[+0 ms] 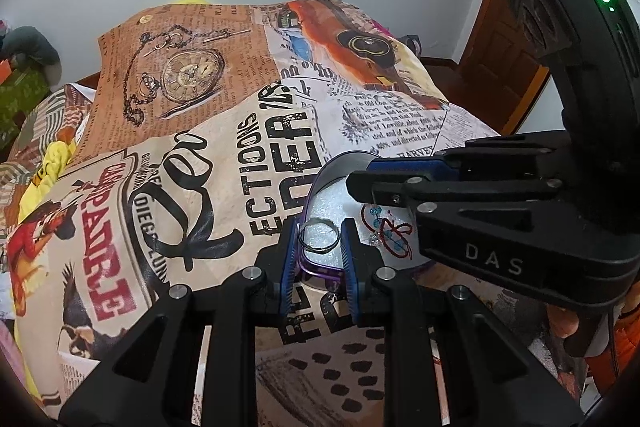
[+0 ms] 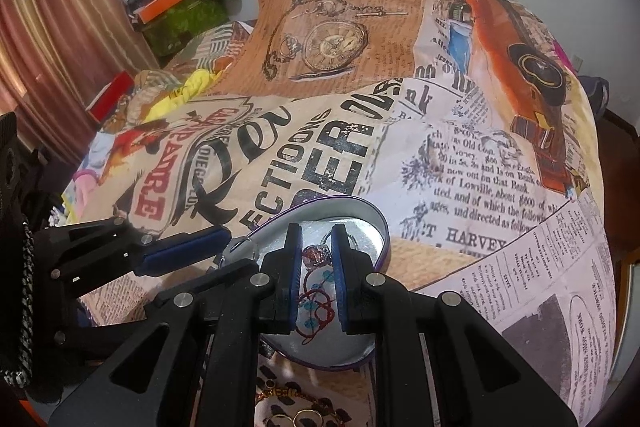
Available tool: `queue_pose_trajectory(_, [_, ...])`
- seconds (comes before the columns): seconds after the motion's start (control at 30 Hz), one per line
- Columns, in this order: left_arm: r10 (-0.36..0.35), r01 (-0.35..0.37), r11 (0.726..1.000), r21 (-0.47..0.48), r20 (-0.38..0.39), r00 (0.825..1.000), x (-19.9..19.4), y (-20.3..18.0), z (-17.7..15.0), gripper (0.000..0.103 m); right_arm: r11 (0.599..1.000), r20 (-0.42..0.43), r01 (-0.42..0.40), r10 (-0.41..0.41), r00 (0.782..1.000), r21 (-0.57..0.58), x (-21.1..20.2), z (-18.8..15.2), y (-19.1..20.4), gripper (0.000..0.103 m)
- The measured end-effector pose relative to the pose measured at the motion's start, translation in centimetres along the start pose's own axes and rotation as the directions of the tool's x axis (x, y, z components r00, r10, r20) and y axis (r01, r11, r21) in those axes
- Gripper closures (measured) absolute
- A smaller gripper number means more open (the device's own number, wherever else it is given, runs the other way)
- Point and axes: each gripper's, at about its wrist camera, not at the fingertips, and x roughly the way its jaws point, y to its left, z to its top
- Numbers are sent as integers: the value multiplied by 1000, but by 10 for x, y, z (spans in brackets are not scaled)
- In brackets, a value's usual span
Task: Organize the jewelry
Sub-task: 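Lower the rings into the tin and open both grippers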
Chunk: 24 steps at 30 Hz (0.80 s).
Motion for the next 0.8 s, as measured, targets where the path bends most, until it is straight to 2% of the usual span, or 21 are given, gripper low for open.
queue_pose_trajectory(0.23, [3, -3, 1000, 1, 16, 1000, -13, -2, 2, 83, 1000, 1, 7, -7, 1000, -8, -9, 2, 4, 89])
queue_pose_trajectory(0.33, [7, -7, 1000, 4, 28, 1000, -22, -2, 2, 83, 999, 14, 26, -26, 1000, -21, -16, 2, 7, 85])
queue_pose_trajectory(0.8, [30, -31, 1000, 6, 77, 997, -70, -8, 2, 81, 992, 81, 109, -104, 991, -57, -66, -8, 20, 85])
